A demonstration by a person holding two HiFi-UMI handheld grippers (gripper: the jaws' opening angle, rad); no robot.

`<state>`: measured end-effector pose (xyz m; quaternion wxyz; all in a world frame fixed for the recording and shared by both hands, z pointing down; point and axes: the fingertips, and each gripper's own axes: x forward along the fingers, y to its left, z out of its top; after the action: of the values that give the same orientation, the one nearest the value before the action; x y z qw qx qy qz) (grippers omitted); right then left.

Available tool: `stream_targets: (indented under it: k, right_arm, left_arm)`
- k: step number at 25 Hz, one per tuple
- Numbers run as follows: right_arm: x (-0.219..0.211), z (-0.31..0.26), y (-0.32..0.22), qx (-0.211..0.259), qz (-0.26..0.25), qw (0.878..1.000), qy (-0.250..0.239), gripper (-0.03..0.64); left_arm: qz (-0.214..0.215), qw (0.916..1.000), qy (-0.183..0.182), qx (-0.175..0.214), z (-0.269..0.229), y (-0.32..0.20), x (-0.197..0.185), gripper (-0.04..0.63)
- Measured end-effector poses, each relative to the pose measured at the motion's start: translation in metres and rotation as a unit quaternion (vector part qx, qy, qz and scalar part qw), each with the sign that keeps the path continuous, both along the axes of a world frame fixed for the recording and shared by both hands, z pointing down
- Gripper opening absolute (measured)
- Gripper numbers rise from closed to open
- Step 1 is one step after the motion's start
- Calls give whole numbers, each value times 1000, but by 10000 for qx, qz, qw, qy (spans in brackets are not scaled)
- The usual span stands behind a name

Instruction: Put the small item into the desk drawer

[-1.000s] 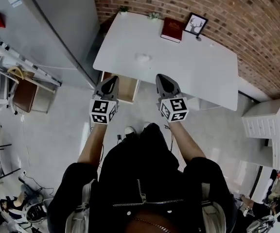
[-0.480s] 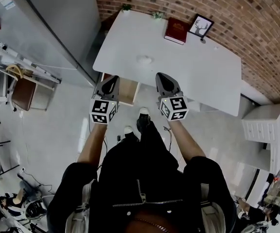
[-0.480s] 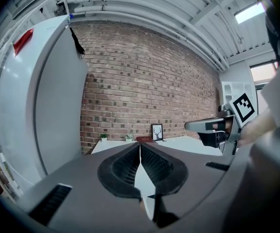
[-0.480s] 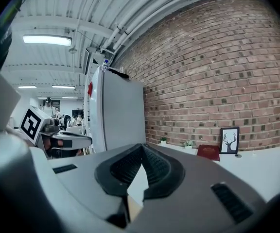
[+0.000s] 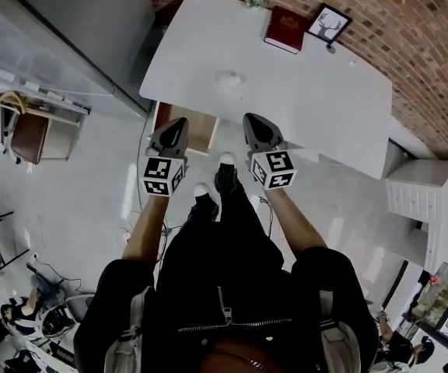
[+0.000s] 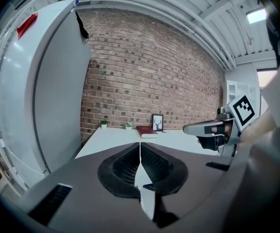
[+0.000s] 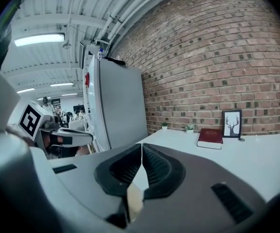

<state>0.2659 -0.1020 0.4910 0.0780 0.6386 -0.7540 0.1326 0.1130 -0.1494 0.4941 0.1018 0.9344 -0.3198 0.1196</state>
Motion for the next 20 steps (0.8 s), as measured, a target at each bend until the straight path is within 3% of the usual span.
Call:
stream_targets:
  k: [5,9,13,20]
  right_arm:
    - [1,24,-15,-266,-117,9995,-84,43]
    - [6,41,-35,-460,-216,9987,-67,129]
    - [8,61,-51,-688,-224,9973,-88,256]
    - [24,108,-84,-1326,-322,9904,200,332]
  left_arm:
    - [-98,9997,-125,-206,15,-3,-1,23]
    - [-234,9990,-195,-318,23,-11,-2,23]
    - [-372,9981,-272,-415,32,-18,-6,23]
    - [-657,9961,-324,-498,39,-36,-4,23]
